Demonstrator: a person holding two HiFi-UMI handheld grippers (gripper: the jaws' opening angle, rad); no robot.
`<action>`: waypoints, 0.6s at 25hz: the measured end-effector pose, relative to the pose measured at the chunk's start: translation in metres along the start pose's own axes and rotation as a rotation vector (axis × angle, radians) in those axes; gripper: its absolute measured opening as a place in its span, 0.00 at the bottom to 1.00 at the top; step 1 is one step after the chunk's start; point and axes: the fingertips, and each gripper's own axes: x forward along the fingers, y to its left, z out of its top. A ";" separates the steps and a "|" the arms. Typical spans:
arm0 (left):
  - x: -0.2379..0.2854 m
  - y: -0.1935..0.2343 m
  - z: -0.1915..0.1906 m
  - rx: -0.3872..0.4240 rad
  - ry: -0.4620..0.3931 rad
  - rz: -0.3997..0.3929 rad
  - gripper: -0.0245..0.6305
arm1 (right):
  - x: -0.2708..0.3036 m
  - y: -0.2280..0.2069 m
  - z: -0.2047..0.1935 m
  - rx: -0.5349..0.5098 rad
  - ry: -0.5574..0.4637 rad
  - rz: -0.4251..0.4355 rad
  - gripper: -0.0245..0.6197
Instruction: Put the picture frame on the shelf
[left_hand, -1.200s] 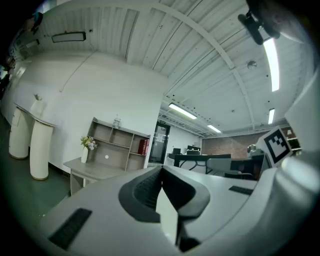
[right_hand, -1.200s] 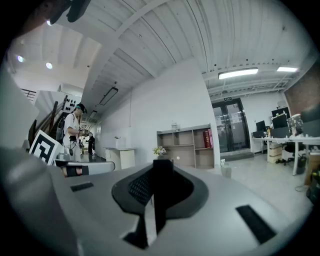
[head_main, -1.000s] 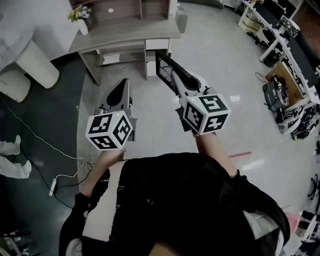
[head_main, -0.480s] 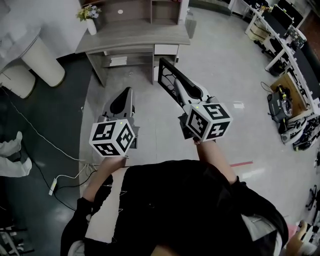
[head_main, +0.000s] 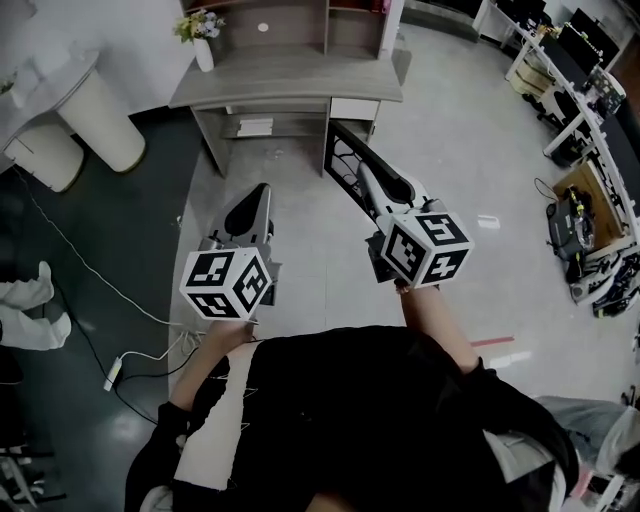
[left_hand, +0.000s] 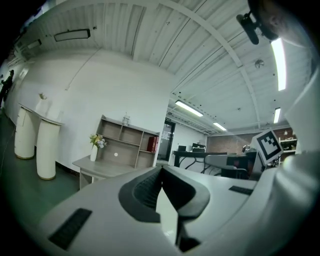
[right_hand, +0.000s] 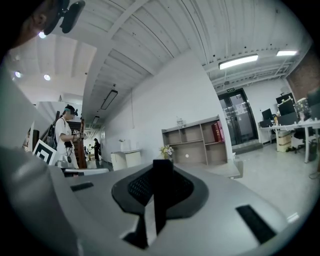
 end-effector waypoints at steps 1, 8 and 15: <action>-0.002 0.005 0.002 -0.001 -0.006 0.006 0.06 | 0.003 0.003 0.000 -0.002 -0.002 0.002 0.10; -0.014 0.028 -0.021 0.000 0.020 0.001 0.05 | 0.015 0.013 -0.033 -0.015 0.042 -0.006 0.10; 0.006 0.049 -0.038 -0.021 0.067 0.023 0.06 | 0.041 -0.004 -0.050 0.003 0.095 -0.001 0.10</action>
